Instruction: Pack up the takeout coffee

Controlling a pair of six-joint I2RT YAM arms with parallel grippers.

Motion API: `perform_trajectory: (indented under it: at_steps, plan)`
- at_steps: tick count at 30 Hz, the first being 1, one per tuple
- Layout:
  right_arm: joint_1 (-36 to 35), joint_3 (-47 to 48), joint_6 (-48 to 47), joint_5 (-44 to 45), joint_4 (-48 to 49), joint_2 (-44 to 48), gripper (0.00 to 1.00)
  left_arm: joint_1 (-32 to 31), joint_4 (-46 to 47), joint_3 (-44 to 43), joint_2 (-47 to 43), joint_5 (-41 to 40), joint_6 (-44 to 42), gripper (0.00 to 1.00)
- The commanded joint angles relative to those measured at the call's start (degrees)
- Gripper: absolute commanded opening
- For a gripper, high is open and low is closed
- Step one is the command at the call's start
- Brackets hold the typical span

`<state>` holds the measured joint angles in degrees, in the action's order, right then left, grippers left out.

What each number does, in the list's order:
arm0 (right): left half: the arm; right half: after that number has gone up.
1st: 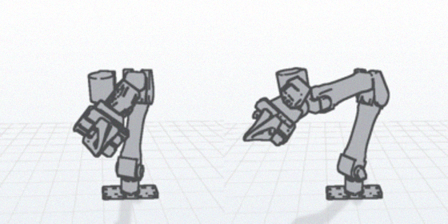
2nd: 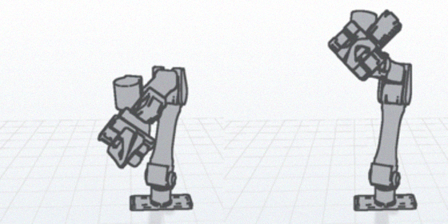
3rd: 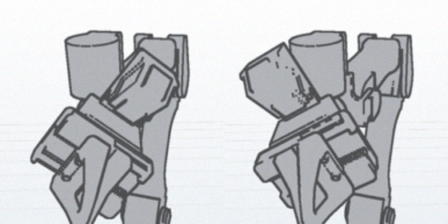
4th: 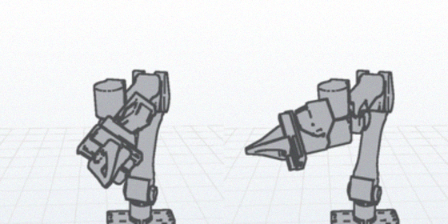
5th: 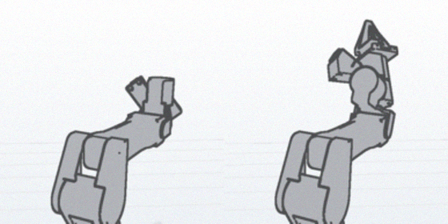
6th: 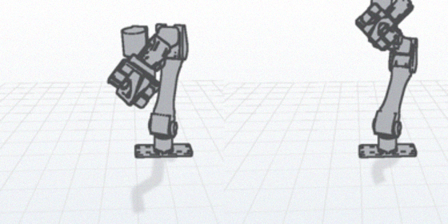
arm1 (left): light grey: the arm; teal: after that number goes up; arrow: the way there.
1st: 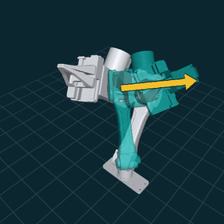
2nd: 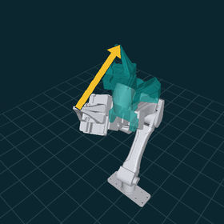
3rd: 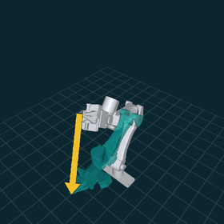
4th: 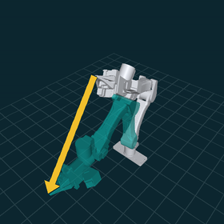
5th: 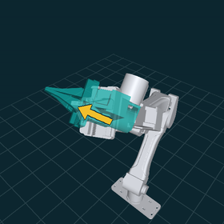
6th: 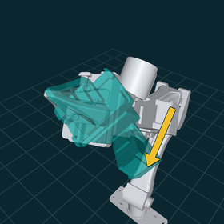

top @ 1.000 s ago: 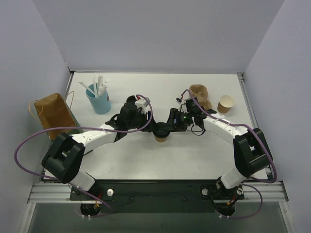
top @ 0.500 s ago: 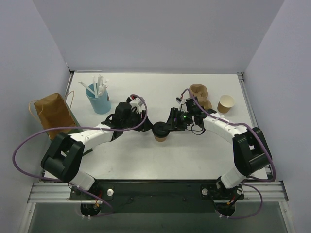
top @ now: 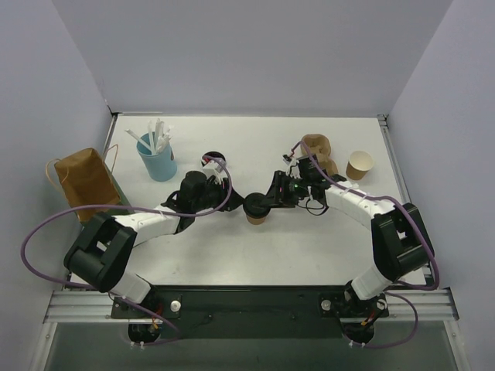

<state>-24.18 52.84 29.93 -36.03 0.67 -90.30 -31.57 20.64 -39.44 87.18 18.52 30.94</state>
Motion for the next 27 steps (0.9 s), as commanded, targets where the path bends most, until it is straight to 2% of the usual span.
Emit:
perform_trajectory:
  at_steps: [1,7,14,18,27]
  plan:
    - [0.72,-3.35,-1.37,6.15,-2.43,-0.40,0.36,-1.03,-4.21,5.60,4.48,-7.62,-1.41,0.45]
    - [0.72,-4.94,-1.10,8.08,-1.90,-0.93,0.36,-2.53,-1.39,7.72,5.55,-7.98,0.35,0.44]
    - [0.72,-3.71,-0.40,8.34,-2.77,0.39,0.35,-2.35,-10.52,0.35,-1.65,-6.23,-0.79,0.46]
    - [0.80,-3.09,-0.14,8.35,-3.21,0.39,0.35,-2.35,-13.00,-2.04,-4.29,-4.47,-0.36,0.53]
    - [0.63,-3.36,0.48,8.08,-3.21,0.83,0.35,-2.44,-1.77,1.73,-2.10,3.26,4.65,0.53]
